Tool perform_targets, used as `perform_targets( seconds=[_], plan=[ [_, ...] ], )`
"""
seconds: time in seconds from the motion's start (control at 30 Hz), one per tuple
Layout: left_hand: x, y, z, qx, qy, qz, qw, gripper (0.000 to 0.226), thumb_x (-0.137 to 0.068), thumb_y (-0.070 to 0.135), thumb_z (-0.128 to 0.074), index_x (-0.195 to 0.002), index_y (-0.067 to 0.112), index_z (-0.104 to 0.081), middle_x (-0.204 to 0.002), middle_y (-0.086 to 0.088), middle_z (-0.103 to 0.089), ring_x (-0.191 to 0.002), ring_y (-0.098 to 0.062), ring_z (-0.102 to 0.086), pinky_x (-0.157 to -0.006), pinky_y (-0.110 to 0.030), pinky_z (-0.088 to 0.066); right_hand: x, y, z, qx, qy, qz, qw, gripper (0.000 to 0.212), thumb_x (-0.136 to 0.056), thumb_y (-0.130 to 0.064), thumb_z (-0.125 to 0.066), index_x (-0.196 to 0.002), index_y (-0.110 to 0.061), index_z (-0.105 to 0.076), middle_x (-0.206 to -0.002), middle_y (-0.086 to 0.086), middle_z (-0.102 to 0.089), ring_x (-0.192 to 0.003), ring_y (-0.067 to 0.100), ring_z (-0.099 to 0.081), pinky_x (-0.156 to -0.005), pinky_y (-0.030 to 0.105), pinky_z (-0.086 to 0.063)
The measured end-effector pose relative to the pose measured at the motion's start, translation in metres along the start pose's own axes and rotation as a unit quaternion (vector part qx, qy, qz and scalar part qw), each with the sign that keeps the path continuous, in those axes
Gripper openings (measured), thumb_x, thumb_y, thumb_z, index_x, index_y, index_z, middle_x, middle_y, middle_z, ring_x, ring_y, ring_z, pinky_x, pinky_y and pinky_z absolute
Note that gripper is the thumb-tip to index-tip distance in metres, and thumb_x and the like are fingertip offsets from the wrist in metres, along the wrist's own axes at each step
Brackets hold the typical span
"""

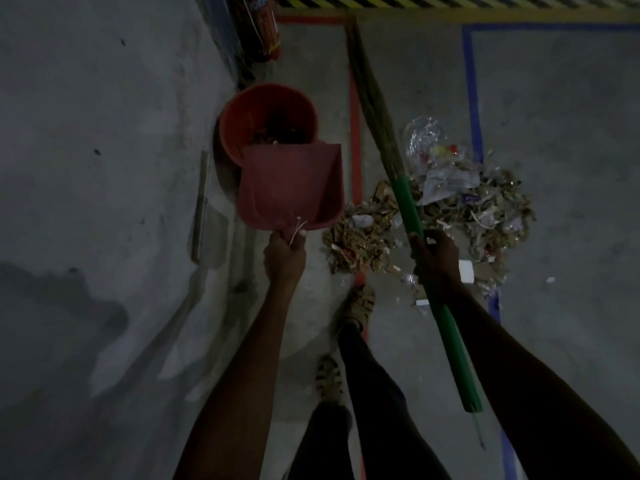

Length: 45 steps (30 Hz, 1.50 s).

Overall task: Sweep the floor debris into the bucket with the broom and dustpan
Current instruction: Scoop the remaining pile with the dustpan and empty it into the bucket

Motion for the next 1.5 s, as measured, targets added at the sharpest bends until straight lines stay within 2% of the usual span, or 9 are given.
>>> perform_targets(
  seconds=[0.13,0.23,0.4,0.57,0.8,1.0,1.23,1.4,1.5],
  plan=[
    [0.03,-0.02,-0.01,0.023,-0.04,-0.021,0.999,0.061,-0.074,0.07,-0.066,-0.107,0.019,-0.063,-0.096,-0.001,-0.07,-0.087,-0.022,-0.067,-0.076,-0.039,-0.057,0.036,0.035,-0.002,-0.007,0.011,0.001,1.0,0.038,-0.101,-0.036,-0.059,-0.124,-0.006,-0.057,-0.083,0.016,-0.07,-0.045,0.019,-0.061,-0.036,0.029,-0.049],
    [0.063,-0.034,-0.016,0.034,-0.066,-0.012,0.997,0.081,-0.071,0.093,-0.039,-0.099,0.021,-0.062,-0.085,-0.001,-0.068,-0.079,-0.021,-0.066,-0.072,-0.041,-0.055,0.066,0.053,0.004,-0.003,0.018,0.003,1.0,0.037,-0.1,-0.037,-0.059,-0.122,-0.007,-0.056,-0.082,0.014,-0.069,-0.038,0.009,-0.059,-0.034,0.027,-0.048],
    [0.107,-0.042,-0.014,0.054,-0.066,-0.06,0.995,0.037,-0.088,0.051,-0.059,-0.103,0.017,-0.056,-0.08,0.005,-0.06,-0.069,-0.013,-0.058,-0.066,-0.036,-0.053,0.107,0.069,0.023,-0.017,0.009,0.004,1.0,0.039,-0.101,-0.036,-0.059,-0.127,-0.007,-0.054,-0.083,0.013,-0.069,-0.041,0.014,-0.061,-0.037,0.033,-0.052],
    [0.137,-0.047,-0.001,0.061,-0.04,-0.073,0.995,0.07,-0.065,0.014,-0.084,-0.124,0.009,-0.047,-0.106,-0.002,-0.059,-0.092,-0.022,-0.06,-0.073,-0.032,-0.051,0.127,0.072,0.049,-0.024,0.012,0.005,1.0,0.038,-0.1,-0.035,-0.06,-0.126,-0.007,-0.057,-0.079,0.011,-0.07,-0.048,0.021,-0.063,-0.04,0.035,-0.054],
    [0.172,-0.056,0.004,0.093,0.032,-0.038,0.994,0.108,-0.037,0.071,-0.086,-0.118,0.012,-0.045,-0.106,-0.004,-0.064,-0.092,-0.019,-0.063,-0.075,-0.035,-0.055,0.132,0.078,0.091,-0.003,0.003,0.042,0.999,0.037,-0.099,-0.038,-0.06,-0.117,-0.006,-0.061,-0.08,0.014,-0.071,-0.05,0.026,-0.065,-0.042,0.038,-0.055],
    [0.219,-0.041,0.014,0.094,0.143,-0.069,0.983,0.071,-0.074,0.062,-0.064,-0.11,0.002,-0.052,-0.089,-0.003,-0.059,-0.085,-0.033,-0.063,-0.066,-0.032,-0.041,0.136,0.081,0.119,0.018,-0.017,0.062,0.998,0.035,-0.1,-0.037,-0.061,-0.121,-0.009,-0.059,-0.081,0.011,-0.071,-0.056,0.029,-0.068,-0.047,0.037,-0.057],
    [0.229,-0.049,-0.008,0.129,0.154,-0.054,0.978,0.067,-0.076,0.059,-0.064,-0.113,0.004,-0.055,-0.099,-0.012,-0.067,-0.089,-0.031,-0.065,-0.073,-0.033,-0.049,0.136,0.096,0.111,0.007,-0.051,0.058,0.997,0.037,-0.1,-0.037,-0.06,-0.117,-0.004,-0.056,-0.075,0.013,-0.069,-0.044,0.022,-0.06,-0.035,0.03,-0.049],
    [0.204,-0.085,-0.044,0.163,0.16,0.004,0.974,0.053,-0.079,0.048,-0.073,-0.104,0.006,-0.055,-0.086,-0.019,-0.066,-0.056,-0.029,-0.064,-0.04,-0.041,-0.055,0.099,0.129,0.074,0.047,-0.093,0.022,0.994,0.034,-0.101,-0.038,-0.058,-0.12,-0.01,-0.052,-0.075,0.008,-0.064,-0.046,0.019,-0.057,-0.033,0.026,-0.046],
    [0.174,-0.114,-0.073,0.149,0.168,0.014,0.974,0.051,-0.077,0.05,-0.076,-0.102,0.007,-0.063,-0.088,-0.012,-0.069,-0.064,-0.028,-0.068,-0.043,-0.038,-0.055,0.058,0.163,0.038,0.079,-0.099,0.007,0.992,0.034,-0.101,-0.038,-0.059,-0.121,-0.01,-0.054,-0.075,0.007,-0.064,-0.039,0.013,-0.057,-0.032,0.024,-0.046]
  ],
)
Point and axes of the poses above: each hand's wrist, its own x-axis away from the middle knuckle, its own z-axis out of the back of the hand, y = z × x, the point moved 10 cm from there along -x, towards the middle knuckle
